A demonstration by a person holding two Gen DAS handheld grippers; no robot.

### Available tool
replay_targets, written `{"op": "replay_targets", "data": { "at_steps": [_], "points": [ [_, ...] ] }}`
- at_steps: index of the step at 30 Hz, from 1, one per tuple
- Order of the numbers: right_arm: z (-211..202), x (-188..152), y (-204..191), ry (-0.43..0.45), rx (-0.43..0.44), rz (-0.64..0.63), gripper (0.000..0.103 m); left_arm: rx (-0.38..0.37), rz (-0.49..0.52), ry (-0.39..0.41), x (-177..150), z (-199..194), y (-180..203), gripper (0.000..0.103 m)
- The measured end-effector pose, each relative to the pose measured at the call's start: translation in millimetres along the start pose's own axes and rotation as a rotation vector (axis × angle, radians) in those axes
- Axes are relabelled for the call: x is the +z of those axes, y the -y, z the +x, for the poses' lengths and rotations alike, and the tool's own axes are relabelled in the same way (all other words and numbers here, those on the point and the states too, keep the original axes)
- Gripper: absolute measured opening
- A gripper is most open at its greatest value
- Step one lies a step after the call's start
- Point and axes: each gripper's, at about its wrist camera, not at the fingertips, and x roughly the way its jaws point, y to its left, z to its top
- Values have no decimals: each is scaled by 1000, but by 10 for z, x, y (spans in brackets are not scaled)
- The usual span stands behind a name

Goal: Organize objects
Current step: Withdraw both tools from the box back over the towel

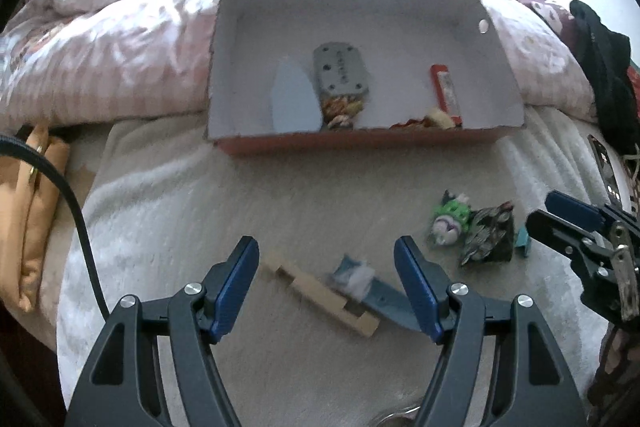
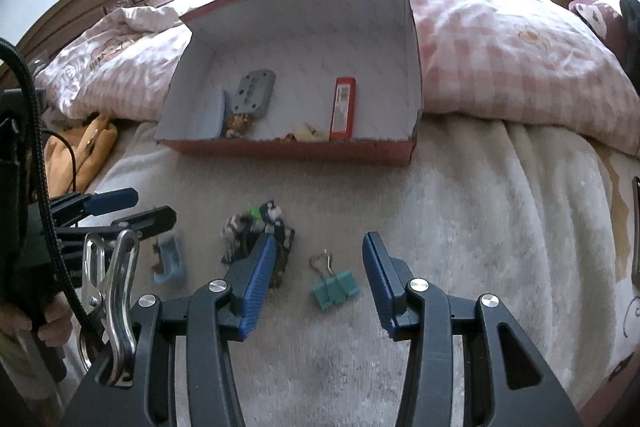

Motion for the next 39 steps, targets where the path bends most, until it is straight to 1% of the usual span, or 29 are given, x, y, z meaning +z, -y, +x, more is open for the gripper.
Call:
{"op": "replay_targets", "data": {
  "at_steps": [6, 11, 13, 16, 18, 24, 28, 32, 35, 38, 39],
  "points": [
    [20, -108, 32, -18, 7, 15, 46, 22, -39, -23, -136, -2, -131, 71],
    [54, -166, 32, -30, 13, 19, 46, 39, -70, -32, -163, 33, -208, 71],
    [55, -173, 35, -31, 14, 19, 46, 52, -61, -25, -170, 24, -201, 71],
    [51, -181, 34, -30, 14, 20, 46, 84, -16, -19, -213, -39, -149, 71],
    [51, -186, 36, -30, 17, 22, 46, 81, -1, -16, -250, -88, -131, 71],
    [19, -220, 28, -33, 19, 17, 46, 40, -7, -18, -334, -185, -133, 71],
    [-19, -255, 17, -40, 19, 6, 46, 42, 24, -28, -359, -135, -69, 71],
    [-30, -279, 45, -46, 16, 14, 46, 22, 36, -26, -349, -82, -1, 71],
    [-25, -287, 62, -51, 18, 24, 46, 45, 51, -40, -350, 1, 36, 71],
    [-21, -288, 61, -52, 20, 17, 46, 39, 32, -38, -368, 7, -23, 71],
    [-15, -288, 59, -53, 23, 15, 46, 50, 28, -36, -368, 2, -53, 71]
  ]
}}
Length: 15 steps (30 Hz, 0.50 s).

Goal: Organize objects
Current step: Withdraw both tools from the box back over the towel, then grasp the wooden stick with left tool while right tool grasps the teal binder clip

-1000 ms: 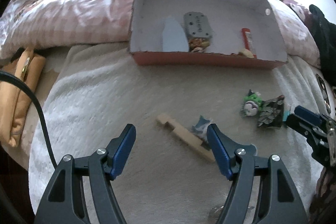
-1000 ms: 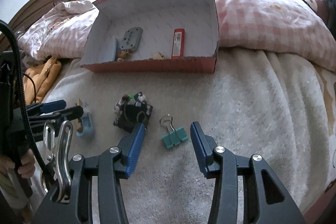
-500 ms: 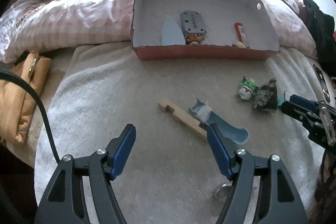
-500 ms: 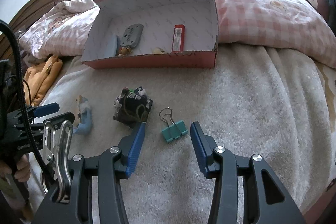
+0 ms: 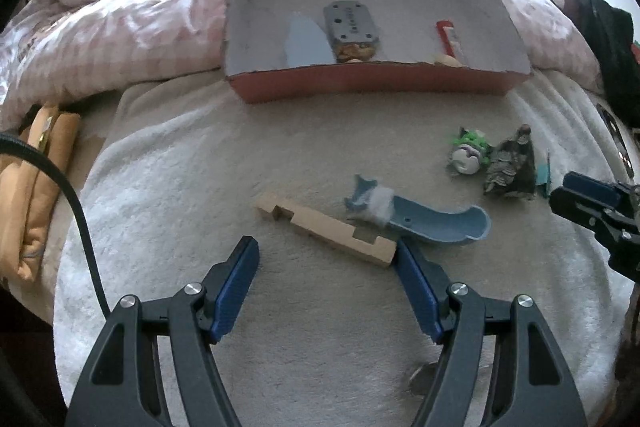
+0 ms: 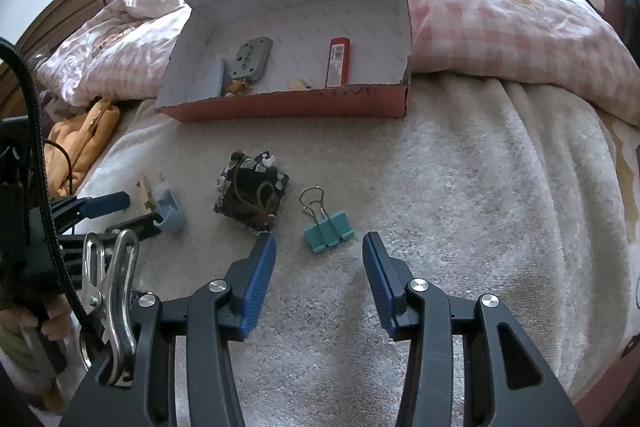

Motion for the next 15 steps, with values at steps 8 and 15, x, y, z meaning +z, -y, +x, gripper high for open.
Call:
{"op": "replay_targets", "data": {
  "at_steps": [8, 15],
  "points": [
    [50, -19, -15, -15, 7, 4, 46, 51, -93, -5, -2, -24, -332, 71],
    [58, -28, -21, -15, 7, 6, 46, 18, -89, 8, 142, 81, -242, 69]
  ]
}}
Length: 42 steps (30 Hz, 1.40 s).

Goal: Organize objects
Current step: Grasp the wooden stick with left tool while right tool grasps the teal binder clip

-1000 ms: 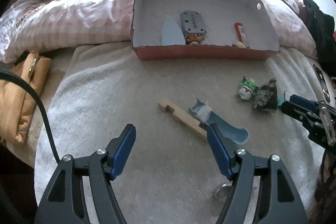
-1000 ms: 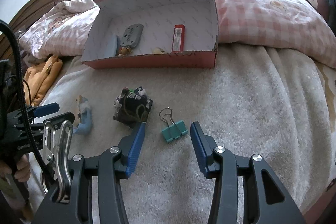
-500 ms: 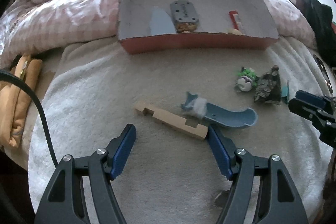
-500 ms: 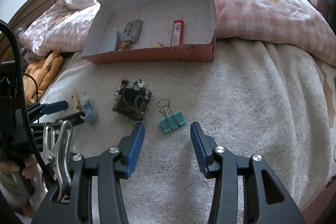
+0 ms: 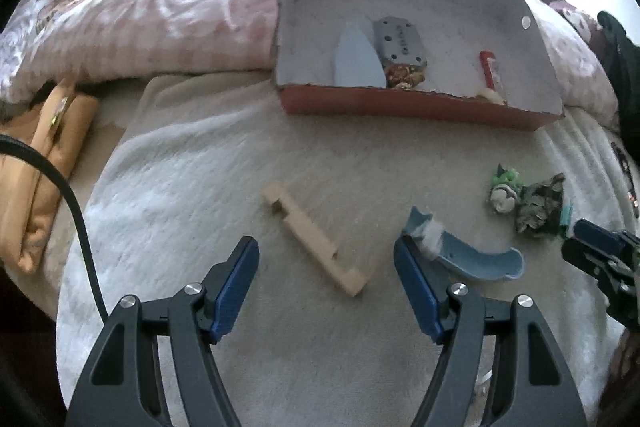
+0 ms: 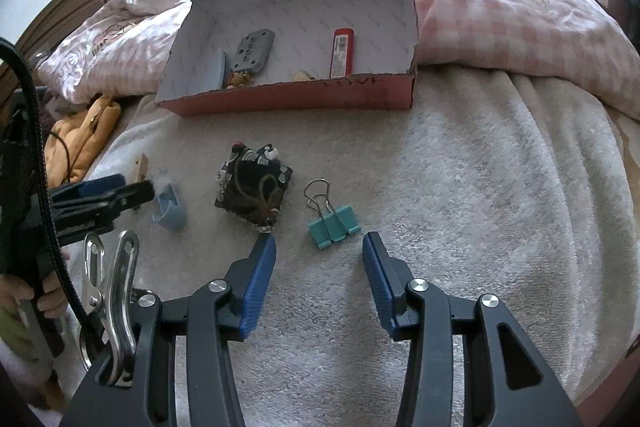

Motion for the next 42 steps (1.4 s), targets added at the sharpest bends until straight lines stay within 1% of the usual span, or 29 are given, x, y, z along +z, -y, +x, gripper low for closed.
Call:
{"op": "replay_targets", "data": {
  "at_steps": [2, 3, 5, 6, 9, 11, 15, 17, 19, 20, 21, 22, 30, 37, 39, 42],
  "points": [
    [2, -3, -2, -2, 1, 0, 46, 13, 7, -2, 7, 48, 10, 57],
    [4, -2, -2, -1, 1, 0, 46, 8, 10, 10, 4, 35, 3, 46],
    [8, -1, -3, -3, 1, 1, 46, 1, 14, 12, -4, 19, -5, 33],
    [10, -5, -11, -4, 0, 2, 46, -2, 15, 12, -12, 10, -20, 25],
    [32, 21, -31, -4, 2, 3, 46, -13, 23, 10, -52, -16, -71, 14],
    [55, 45, -44, -6, -6, -3, 46, -37, 19, 5, -91, -48, -110, 12],
    [83, 102, -77, 8, -18, -19, 46, -98, 25, -2, -149, -96, -119, 12],
    [106, 118, -80, 8, -21, -19, 46, -94, 45, 3, -164, -100, -82, 12],
    [128, 122, -87, 4, -19, -23, 42, -87, 51, 7, -154, -86, -65, 12],
    [134, 118, -97, 1, -19, -26, 37, -88, 47, 8, -134, -71, -61, 12],
    [139, 124, -93, 0, -21, -28, 35, -92, 42, 7, -131, -71, -59, 12],
    [142, 124, -96, -1, -21, -30, 34, -96, 39, 4, -106, -49, -64, 12],
    [167, 140, -79, -5, -15, -31, 34, -98, 39, 23, -69, 10, -67, 12],
    [141, 161, -111, 0, -23, -48, 35, -111, 33, 22, -60, 12, -87, 12],
    [155, 177, -119, -2, -28, -59, 41, -115, 28, 22, -51, 20, -93, 12],
    [189, 197, -129, -5, -26, -77, 44, -124, 17, 26, -37, 33, -115, 12]
  ]
}}
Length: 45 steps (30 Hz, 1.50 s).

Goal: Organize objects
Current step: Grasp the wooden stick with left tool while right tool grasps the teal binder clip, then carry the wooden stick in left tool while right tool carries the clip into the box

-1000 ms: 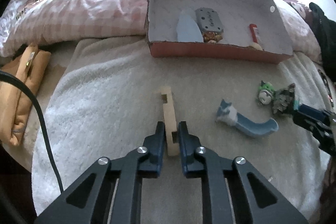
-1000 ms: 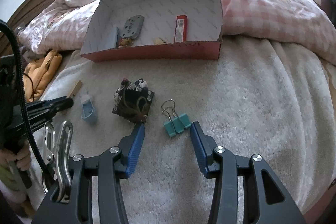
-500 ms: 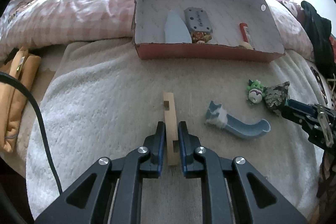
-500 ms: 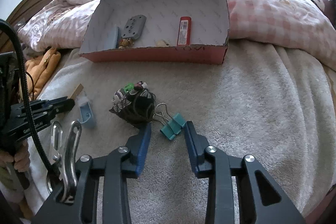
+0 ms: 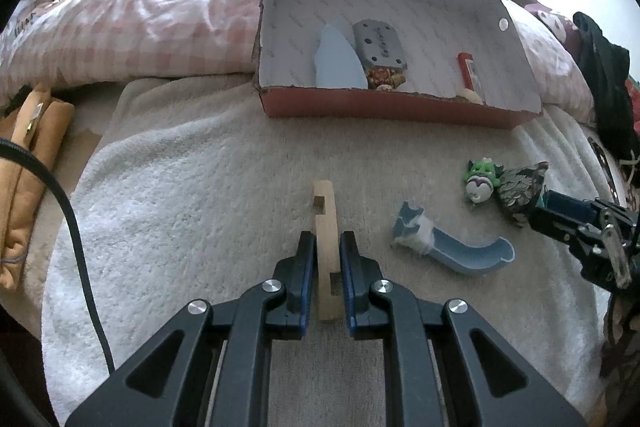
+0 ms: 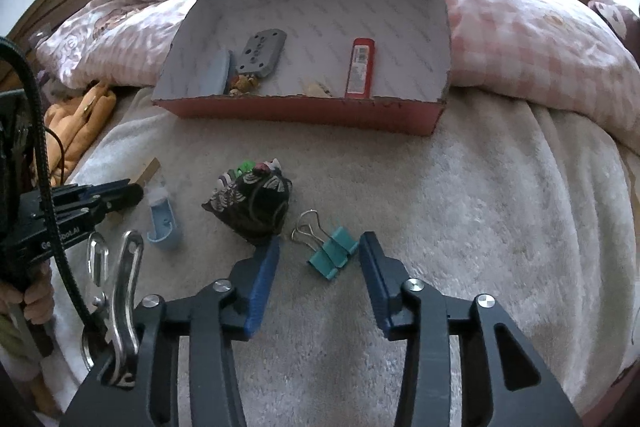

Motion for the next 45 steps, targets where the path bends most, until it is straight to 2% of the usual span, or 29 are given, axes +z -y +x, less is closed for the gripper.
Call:
{"op": "replay_targets", "data": {
  "at_steps": [4, 6, 7, 20, 24, 45],
  "points": [
    [26, 12, 23, -5, 20, 9, 43, -10, -1, 5, -2, -4, -13, 11],
    [21, -1, 36, -3, 13, 14, 30, -23, -16, 3, -3, -16, -42, 10],
    [12, -9, 45, -2, -2, 20, 28, -29, -21, 2, -8, -23, -56, 10],
    [-245, -68, 47, 28, -1, 51, 27, -79, -23, 60, 4, -335, 1, 10],
    [-324, -11, 44, 43, 25, 70, 27, -84, -4, 84, 67, -425, 66, 10],
    [-368, 616, -30, 118, 39, 20, 27, -100, 73, 185, 862, -443, 454, 10]
  ]
}}
